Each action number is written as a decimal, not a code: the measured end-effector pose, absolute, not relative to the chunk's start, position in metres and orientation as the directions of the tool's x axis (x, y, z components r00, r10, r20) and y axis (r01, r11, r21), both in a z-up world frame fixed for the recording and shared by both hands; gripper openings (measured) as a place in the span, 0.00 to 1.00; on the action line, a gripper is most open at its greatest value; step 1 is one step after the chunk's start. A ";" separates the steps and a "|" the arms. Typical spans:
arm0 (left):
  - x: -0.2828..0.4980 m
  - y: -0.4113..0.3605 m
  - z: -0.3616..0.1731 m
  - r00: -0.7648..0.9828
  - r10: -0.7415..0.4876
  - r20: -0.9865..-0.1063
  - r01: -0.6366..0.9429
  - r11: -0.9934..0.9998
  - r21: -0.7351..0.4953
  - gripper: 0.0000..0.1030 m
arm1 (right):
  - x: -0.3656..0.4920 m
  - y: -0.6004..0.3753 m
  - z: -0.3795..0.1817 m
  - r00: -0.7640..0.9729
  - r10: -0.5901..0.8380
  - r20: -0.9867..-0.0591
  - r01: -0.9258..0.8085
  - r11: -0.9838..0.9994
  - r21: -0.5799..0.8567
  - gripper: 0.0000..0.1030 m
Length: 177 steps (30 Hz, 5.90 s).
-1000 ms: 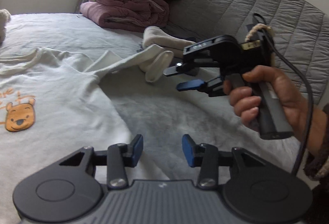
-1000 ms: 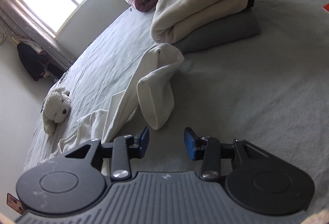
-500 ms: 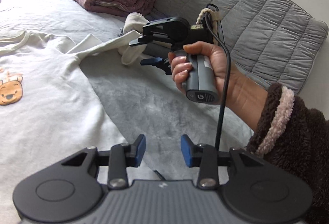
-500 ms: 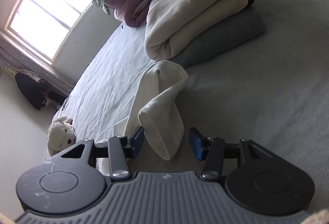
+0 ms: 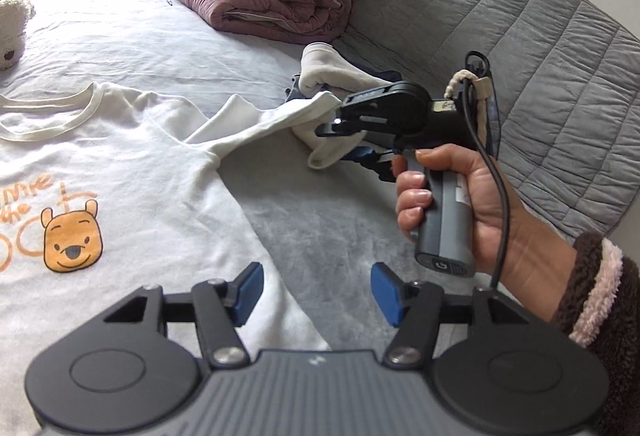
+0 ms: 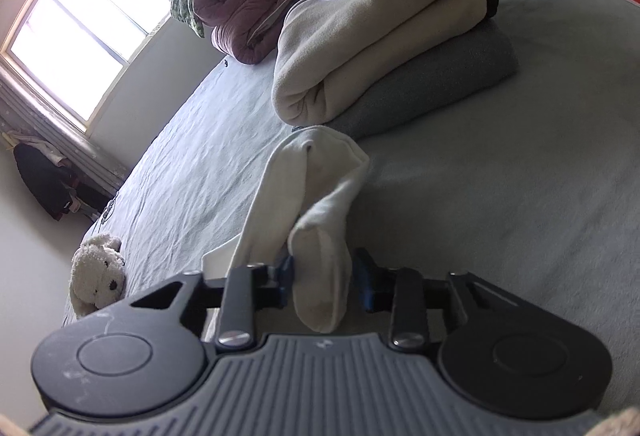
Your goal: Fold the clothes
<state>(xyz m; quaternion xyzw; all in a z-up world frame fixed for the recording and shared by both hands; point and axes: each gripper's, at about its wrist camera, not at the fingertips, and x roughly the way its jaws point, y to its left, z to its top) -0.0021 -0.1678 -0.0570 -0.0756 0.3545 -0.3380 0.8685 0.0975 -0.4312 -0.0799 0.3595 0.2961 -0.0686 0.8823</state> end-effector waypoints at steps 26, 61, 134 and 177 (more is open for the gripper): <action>0.100 -0.237 -0.061 0.692 -0.474 -0.545 0.515 0.853 -0.088 0.63 | 0.067 -0.530 -0.047 0.897 -0.206 -0.391 0.300 0.933 0.197 0.12; 0.085 -0.257 -0.095 0.558 -0.595 -0.578 0.737 0.676 0.016 0.65 | -0.019 -0.625 -0.085 0.833 0.213 -0.510 0.161 0.790 0.592 0.36; 0.217 -0.189 -0.093 0.783 -0.288 -0.551 0.465 0.860 0.211 0.08 | 0.065 -0.532 -0.103 0.730 -0.421 -0.539 0.381 0.905 -0.190 0.03; 0.108 -0.075 -0.054 0.794 -0.243 -0.558 0.312 0.950 0.030 0.60 | 0.021 -0.438 -0.027 0.779 -0.106 -0.618 0.132 0.991 -0.003 0.40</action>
